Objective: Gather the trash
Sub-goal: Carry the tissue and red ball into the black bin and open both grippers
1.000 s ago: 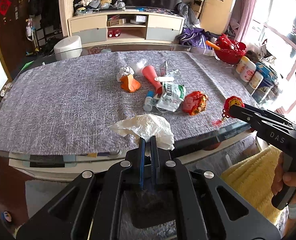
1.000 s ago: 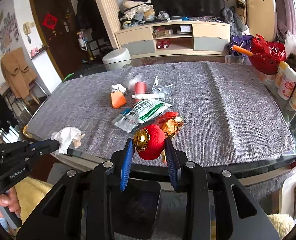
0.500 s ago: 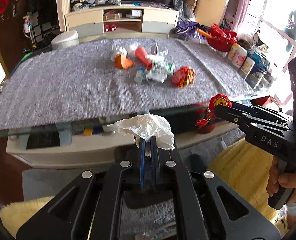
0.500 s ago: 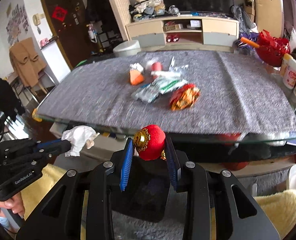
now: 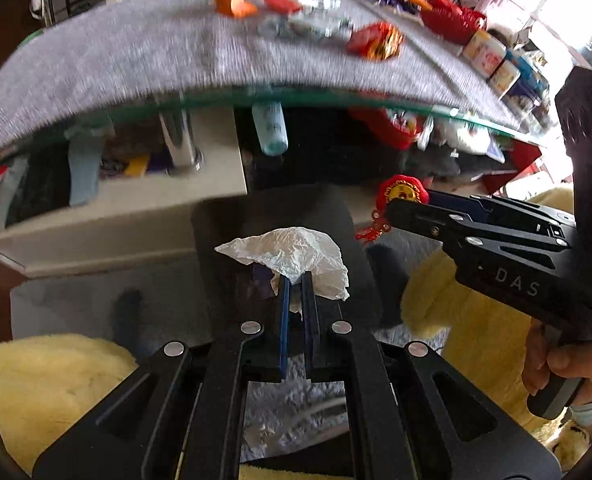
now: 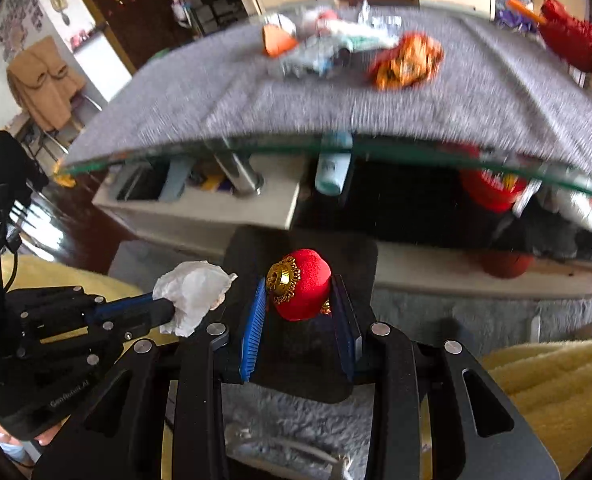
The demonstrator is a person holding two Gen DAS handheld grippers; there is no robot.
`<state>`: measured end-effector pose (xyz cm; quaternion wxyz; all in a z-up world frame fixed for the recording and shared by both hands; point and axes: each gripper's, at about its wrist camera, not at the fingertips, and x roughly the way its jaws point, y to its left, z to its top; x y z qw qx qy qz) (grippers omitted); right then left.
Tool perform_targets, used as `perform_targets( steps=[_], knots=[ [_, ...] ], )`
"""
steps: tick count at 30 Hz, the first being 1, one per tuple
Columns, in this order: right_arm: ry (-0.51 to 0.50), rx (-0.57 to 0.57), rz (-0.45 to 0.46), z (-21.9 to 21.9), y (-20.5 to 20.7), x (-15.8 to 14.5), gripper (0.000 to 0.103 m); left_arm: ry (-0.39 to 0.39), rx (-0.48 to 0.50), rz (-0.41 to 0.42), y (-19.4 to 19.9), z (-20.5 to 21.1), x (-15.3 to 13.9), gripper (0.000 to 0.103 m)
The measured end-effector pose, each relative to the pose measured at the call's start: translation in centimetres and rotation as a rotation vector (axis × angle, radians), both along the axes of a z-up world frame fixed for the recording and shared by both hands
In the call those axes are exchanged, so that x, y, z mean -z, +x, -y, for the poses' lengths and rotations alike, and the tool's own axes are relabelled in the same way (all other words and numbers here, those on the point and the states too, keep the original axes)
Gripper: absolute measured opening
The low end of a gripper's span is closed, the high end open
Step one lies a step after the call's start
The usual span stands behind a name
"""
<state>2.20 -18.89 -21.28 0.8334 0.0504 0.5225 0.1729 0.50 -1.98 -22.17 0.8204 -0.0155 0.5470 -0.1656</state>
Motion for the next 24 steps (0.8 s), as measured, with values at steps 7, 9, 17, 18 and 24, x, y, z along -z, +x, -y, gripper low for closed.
perform_targets(
  steps=[7,9,17,18,24],
  knots=[
    [0.005,-0.004,-0.044,-0.4,0.7,1.7,0.035,0.002,0.002,-0.050,0.5,0.0,2.0,0.005],
    [0.010,-0.006,-0.048,-0.4,0.9,1.8,0.035,0.001,-0.001,-0.056,0.7,0.0,2.1,0.009],
    [0.022,0.040,-0.049,0.6,1.7,1.8,0.062,0.018,-0.025,-0.072,1.1,-0.6,2.7,0.026],
    [0.024,0.048,-0.048,0.9,1.7,1.7,0.063,0.019,-0.029,-0.071,1.1,-0.7,2.6,0.026],
    [0.039,0.074,-0.045,1.8,2.0,1.4,0.066,0.025,-0.037,-0.060,1.3,-1.0,2.2,0.030]
  ],
)
